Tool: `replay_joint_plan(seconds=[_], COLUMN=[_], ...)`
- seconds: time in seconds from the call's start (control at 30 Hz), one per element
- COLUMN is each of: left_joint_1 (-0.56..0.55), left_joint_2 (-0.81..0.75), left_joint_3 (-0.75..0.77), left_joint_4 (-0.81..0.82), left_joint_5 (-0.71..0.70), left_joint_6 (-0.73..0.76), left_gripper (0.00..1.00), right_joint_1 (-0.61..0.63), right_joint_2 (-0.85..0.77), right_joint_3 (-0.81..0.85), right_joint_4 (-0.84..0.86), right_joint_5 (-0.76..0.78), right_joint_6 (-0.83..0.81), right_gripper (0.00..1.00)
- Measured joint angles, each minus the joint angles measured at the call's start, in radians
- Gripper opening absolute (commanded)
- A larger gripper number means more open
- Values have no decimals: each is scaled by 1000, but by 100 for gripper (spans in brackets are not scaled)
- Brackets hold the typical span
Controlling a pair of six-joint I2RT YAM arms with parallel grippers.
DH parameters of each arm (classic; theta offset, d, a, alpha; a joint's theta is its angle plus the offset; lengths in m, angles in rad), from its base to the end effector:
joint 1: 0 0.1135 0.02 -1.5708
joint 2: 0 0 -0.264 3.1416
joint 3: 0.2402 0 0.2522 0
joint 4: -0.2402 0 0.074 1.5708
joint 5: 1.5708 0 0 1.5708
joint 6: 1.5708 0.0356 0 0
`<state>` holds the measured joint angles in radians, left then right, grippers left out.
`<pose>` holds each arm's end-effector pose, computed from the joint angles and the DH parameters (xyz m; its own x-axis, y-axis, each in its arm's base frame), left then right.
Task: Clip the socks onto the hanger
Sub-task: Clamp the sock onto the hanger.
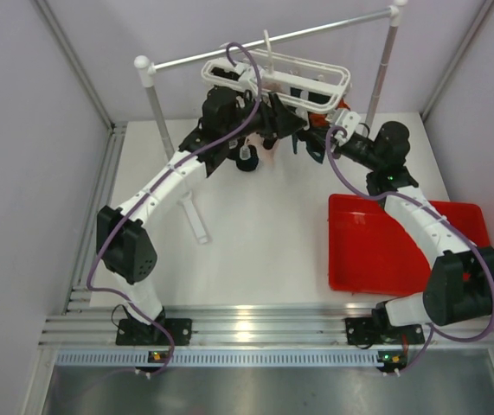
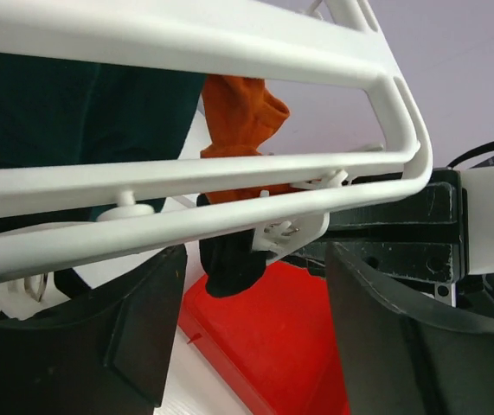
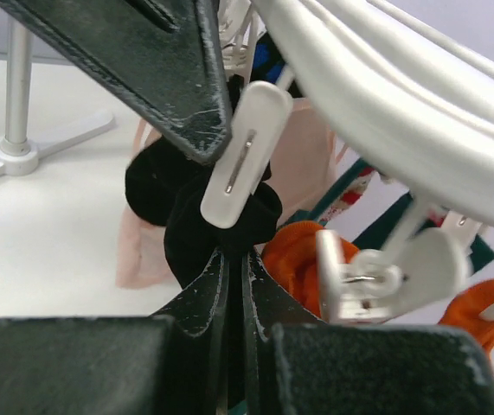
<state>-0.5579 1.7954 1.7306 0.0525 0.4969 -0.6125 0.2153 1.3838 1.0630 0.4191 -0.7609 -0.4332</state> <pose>0.3579 -0.2433 0.4136 -0.5086 -0.2783 -0.8148 0.7057 0.4075 -0.5797 0.3089 0.0927 0.3624 0.4334 -0.2164 -0.8748 -0.7087 0.5179 -0.4792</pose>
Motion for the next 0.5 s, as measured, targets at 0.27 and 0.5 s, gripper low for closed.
replay_joint_plan(seconds=[0.27,0.5], left_joint_1=[0,-1], left_joint_2=[-146,-377], left_joint_3=[-165,-368], left_joint_4=[23,4], left_joint_5=[10,-25], left_joint_6=[76,196], left_gripper=[87,98], right_joint_1=[0,0], right_joint_2=[-2,-52], right_joint_3=[0,-2], right_joint_4=[-11,-72], right_joint_5=[8,7], right_joint_6=[0,-5], right_gripper=[5,38])
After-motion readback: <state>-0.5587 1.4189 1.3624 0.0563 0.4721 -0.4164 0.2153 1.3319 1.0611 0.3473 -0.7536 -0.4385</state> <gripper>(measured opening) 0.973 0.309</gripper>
